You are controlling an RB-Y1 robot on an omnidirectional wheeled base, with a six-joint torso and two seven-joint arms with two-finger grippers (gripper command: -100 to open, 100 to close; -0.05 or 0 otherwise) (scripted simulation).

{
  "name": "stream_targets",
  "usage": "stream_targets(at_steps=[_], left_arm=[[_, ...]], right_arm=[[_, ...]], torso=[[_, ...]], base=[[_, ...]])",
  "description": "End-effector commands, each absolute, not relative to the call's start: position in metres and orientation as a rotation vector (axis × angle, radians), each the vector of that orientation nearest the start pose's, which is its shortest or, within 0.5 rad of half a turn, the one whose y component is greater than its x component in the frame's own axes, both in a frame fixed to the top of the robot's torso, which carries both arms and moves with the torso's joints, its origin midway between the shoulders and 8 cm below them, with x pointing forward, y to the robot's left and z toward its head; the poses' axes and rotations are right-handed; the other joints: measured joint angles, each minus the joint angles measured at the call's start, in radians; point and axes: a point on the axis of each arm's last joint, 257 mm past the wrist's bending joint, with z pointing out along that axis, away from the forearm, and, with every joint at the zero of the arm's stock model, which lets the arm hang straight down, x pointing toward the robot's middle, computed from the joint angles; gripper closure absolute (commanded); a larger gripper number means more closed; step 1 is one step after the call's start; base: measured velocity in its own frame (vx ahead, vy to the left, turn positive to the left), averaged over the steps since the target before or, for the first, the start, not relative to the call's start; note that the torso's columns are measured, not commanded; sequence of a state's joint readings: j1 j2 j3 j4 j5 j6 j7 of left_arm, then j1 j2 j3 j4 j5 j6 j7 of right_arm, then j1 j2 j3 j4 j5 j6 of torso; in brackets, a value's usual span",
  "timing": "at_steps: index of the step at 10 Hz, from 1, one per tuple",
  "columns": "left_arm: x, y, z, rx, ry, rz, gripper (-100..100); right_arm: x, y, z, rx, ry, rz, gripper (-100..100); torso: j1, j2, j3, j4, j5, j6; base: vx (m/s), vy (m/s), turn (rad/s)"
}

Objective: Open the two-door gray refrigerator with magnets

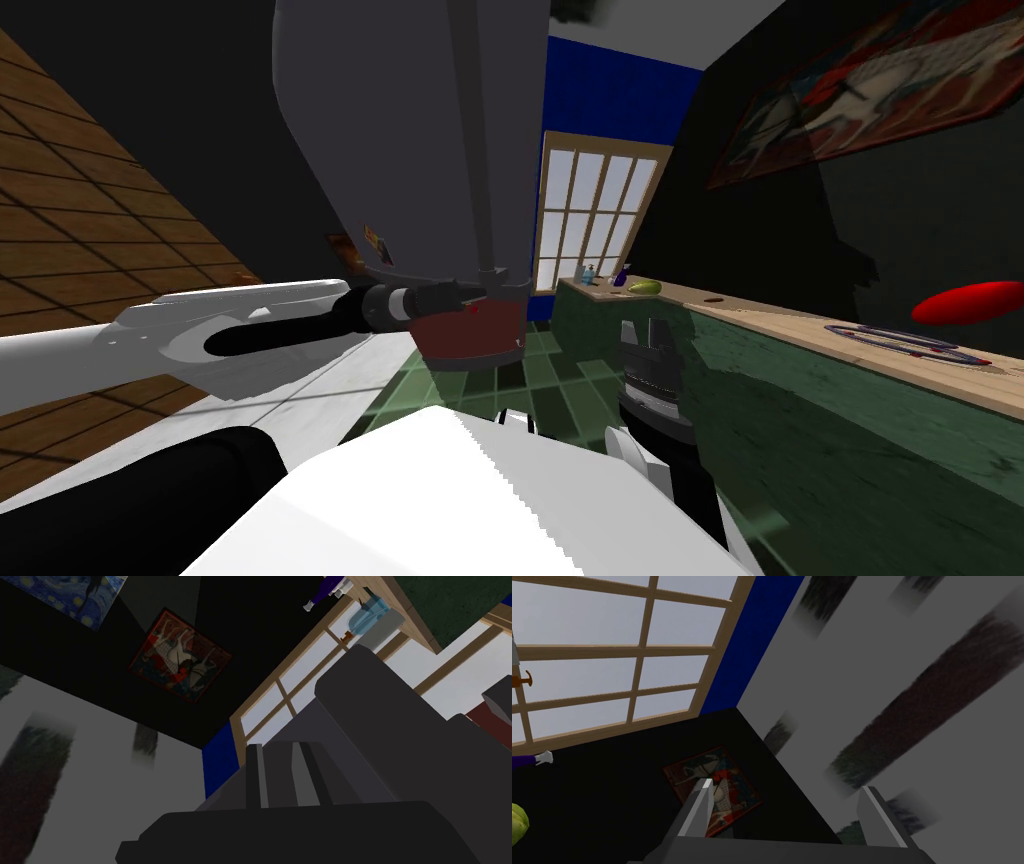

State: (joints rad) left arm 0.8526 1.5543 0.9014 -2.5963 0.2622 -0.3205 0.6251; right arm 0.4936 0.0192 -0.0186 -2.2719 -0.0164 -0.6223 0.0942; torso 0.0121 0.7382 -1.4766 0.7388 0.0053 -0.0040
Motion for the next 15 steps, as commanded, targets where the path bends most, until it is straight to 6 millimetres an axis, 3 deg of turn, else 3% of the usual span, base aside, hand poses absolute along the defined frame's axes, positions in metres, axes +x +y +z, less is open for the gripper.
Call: stream_targets(at_steps=[1,8,11,15], left_arm=[[0.279,0.109,0.113,0.315,1.722,-1.419,100],[0.242,0.088,0.116,0.452,1.721,-1.528,100],[0.228,0.081,0.112,0.5,1.74,-1.572,100],[0.215,0.077,0.113,0.555,1.737,-1.612,100]], right_arm=[[0.322,-0.285,0.045,0.55,0.522,1.23,0],[0.322,-0.285,0.045,0.55,0.522,1.23,0],[0.322,-0.285,0.045,0.551,0.522,1.23,0],[0.322,-0.285,0.045,0.55,0.522,1.23,0]], torso=[[-0.004,-0.001,-0.001,0.0,-0.002,0.002],[0.002,0.003,-0.001,0.003,0.0,0.001],[-0.014,-0.007,-0.008,0.001,-0.006,0.003],[0.0,-0.001,-0.002,0.0,0.0,0.002]], base=[[-0.206,0.15,-0.035],[-0.228,0.209,-0.064],[-0.125,0.113,-0.042],[-0.144,0.213,-0.07]])
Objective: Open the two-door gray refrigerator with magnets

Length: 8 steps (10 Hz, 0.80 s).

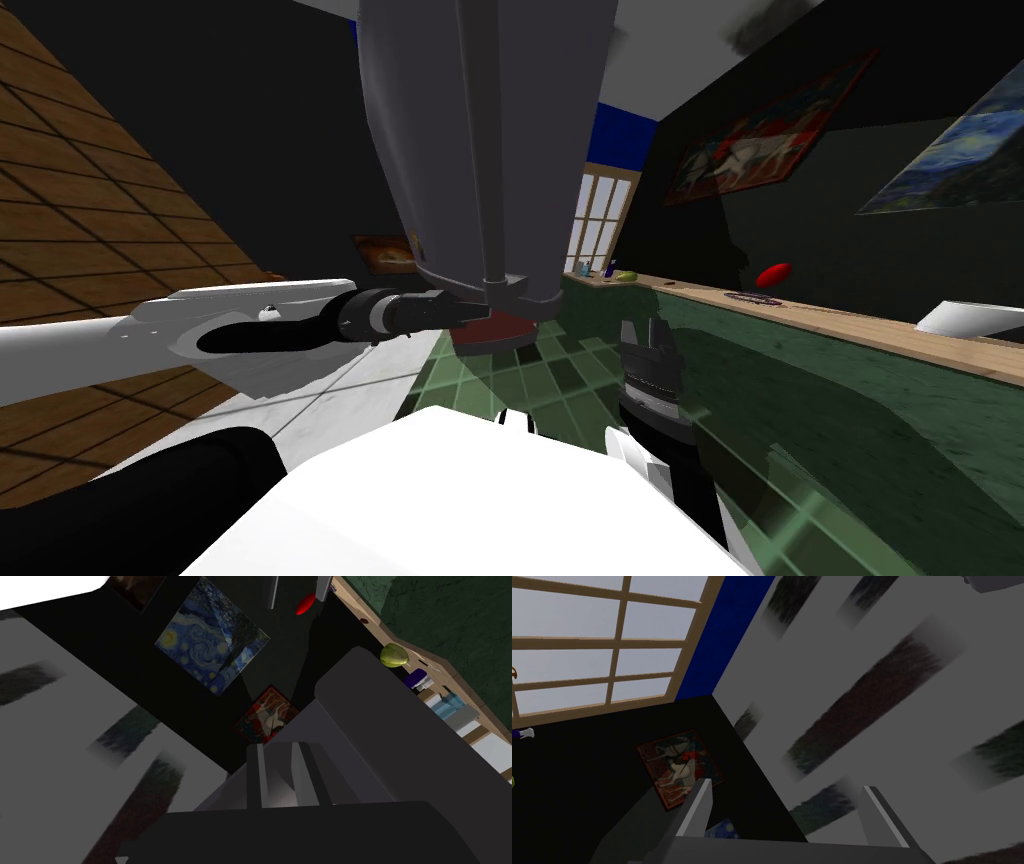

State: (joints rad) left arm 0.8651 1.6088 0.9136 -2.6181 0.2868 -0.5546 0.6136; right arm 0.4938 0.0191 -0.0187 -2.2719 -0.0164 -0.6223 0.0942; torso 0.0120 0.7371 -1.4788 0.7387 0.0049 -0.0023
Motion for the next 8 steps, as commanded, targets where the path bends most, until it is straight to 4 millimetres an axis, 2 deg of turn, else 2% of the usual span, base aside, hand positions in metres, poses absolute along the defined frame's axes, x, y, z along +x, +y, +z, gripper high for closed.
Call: stream_targets(at_steps=[1,8], left_arm=[[0.208,0.074,0.113,0.583,1.735,-1.633,100],[0.173,0.068,0.116,0.721,1.716,-1.736,100]], right_arm=[[0.322,-0.285,0.045,0.55,0.522,1.23,0],[0.322,-0.285,0.045,0.55,0.522,1.23,0]], torso=[[0.0,-0.003,-0.003,0.0,0.0,-0.001],[0.002,-0.009,-0.012,-0.001,0.0,0.0]], base=[[-0.124,0.243,-0.058],[-0.156,0.236,-0.071]])
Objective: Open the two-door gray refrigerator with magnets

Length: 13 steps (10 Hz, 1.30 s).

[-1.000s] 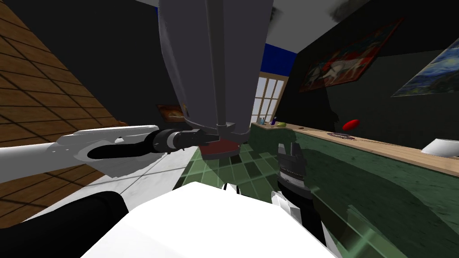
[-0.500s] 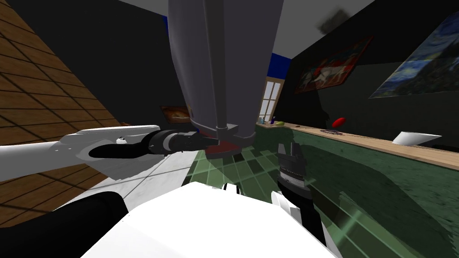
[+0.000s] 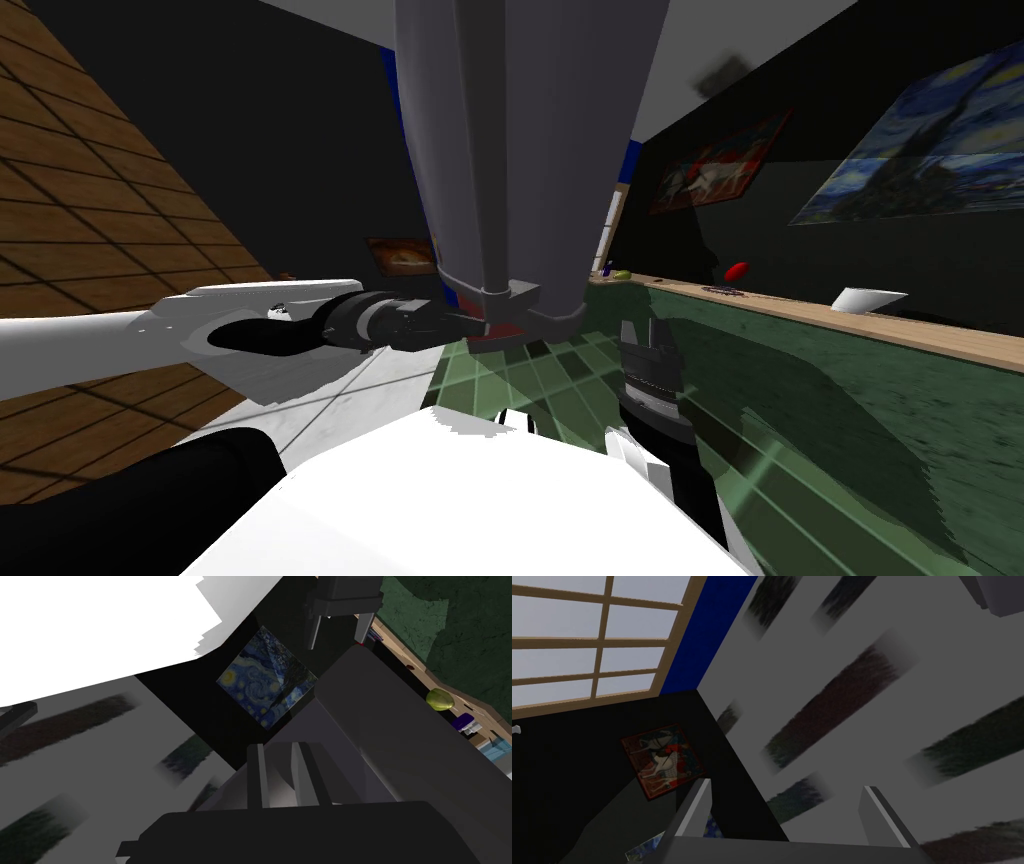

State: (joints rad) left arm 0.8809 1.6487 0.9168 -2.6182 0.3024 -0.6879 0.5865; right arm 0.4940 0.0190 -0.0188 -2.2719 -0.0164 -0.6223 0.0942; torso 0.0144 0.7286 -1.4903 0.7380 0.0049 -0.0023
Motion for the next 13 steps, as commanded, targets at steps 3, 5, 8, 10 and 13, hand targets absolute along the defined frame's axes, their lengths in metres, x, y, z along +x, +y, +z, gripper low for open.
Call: stream_targets(at_steps=[3,5,8,10,13], left_arm=[[0.178,0.058,0.133,0.736,1.742,-1.734,-100],[0.178,0.054,0.144,0.747,1.745,-1.737,-100],[0.176,0.047,0.162,0.763,1.747,-1.744,-100],[0.175,0.045,0.168,0.769,1.747,-1.746,-100],[0.167,0.038,0.151,0.805,1.793,-1.744,-100]], right_arm=[[0.322,-0.285,0.045,0.551,0.522,1.23,0],[0.322,-0.285,0.045,0.551,0.522,1.23,0],[0.322,-0.285,0.045,0.551,0.522,1.23,0],[0.322,-0.285,0.045,0.551,0.522,1.23,0],[0.322,-0.285,0.045,0.551,0.522,1.23,0]], torso=[[-0.024,-0.003,0.006,-0.003,-0.008,0.002],[-0.02,0.002,0.008,-0.003,-0.008,0.003],[-0.011,0.019,0.005,0.011,-0.005,0.002],[-0.013,0.021,0.004,0.012,-0.006,0.003],[-0.017,0.025,-0.002,0.017,-0.009,0.003]], base=[[-0.014,0.018,0.055],[0.025,-0.032,0.043],[0.006,-0.011,0.044],[-0.004,0.008,0.01],[0.001,0.001,0.006]])
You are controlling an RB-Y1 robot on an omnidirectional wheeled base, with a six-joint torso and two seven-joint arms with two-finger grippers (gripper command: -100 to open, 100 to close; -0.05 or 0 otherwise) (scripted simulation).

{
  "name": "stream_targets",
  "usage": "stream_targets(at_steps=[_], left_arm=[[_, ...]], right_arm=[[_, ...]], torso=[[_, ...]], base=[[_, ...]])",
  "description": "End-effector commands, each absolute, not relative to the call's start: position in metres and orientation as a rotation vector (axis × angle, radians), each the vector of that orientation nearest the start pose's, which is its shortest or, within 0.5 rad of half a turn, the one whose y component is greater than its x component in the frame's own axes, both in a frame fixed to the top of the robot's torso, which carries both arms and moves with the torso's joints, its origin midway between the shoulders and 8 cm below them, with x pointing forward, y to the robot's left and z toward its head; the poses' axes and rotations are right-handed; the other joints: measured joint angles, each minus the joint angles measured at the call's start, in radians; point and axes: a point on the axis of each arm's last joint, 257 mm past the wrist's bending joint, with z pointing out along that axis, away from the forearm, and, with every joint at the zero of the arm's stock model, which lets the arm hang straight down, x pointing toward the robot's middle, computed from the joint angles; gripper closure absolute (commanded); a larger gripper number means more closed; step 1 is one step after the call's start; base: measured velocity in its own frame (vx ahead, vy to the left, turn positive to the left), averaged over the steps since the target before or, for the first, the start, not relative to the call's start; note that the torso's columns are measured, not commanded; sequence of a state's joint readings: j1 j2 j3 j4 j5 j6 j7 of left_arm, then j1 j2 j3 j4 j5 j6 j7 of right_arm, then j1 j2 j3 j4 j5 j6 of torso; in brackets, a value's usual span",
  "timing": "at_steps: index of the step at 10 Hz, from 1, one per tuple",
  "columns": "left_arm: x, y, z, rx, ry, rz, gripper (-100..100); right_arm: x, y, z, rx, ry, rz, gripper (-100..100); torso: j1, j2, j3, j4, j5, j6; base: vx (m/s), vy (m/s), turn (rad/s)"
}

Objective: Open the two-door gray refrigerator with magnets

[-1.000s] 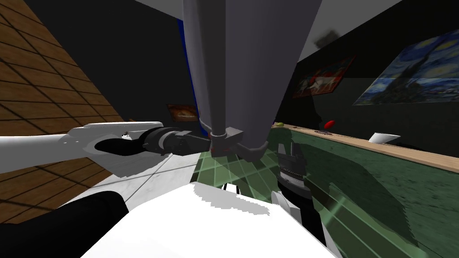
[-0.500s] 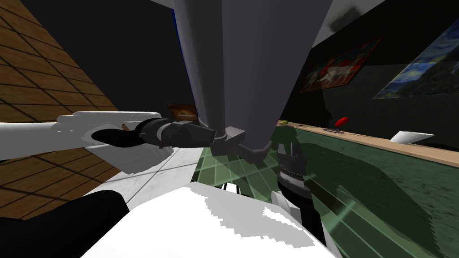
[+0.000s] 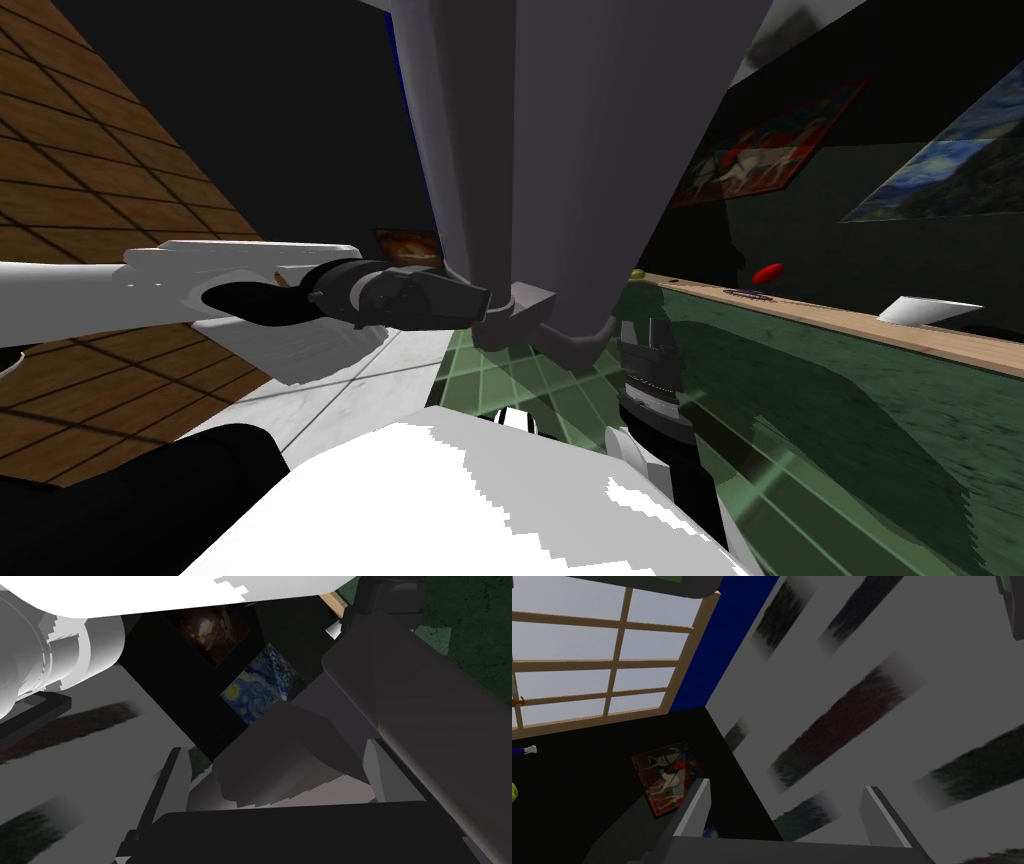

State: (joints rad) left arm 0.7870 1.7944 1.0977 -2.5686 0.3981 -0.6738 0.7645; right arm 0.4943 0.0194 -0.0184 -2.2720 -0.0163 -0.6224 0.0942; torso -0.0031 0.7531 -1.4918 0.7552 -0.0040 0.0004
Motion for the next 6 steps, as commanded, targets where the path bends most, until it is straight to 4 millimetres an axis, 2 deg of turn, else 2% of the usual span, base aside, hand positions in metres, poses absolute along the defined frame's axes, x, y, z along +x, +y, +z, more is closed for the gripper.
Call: stream_targets(at_steps=[1,6], left_arm=[[0.1664,0.0379,0.1485,0.807,1.8,-1.744,0],[0.1673,0.0379,0.1448,0.801,1.811,-1.745,0]], right_arm=[[0.3218,-0.2849,0.045,0.551,0.522,1.23,0],[0.3218,-0.2848,0.0451,0.551,0.522,1.23,0]], torso=[[-0.001,-0.003,0.008,-0.006,0.0,0.0],[0.0,-0.011,0.018,-0.015,0.002,-0.001]], base=[[0.006,0.004,-0.003],[0.005,0.003,-0.003]])
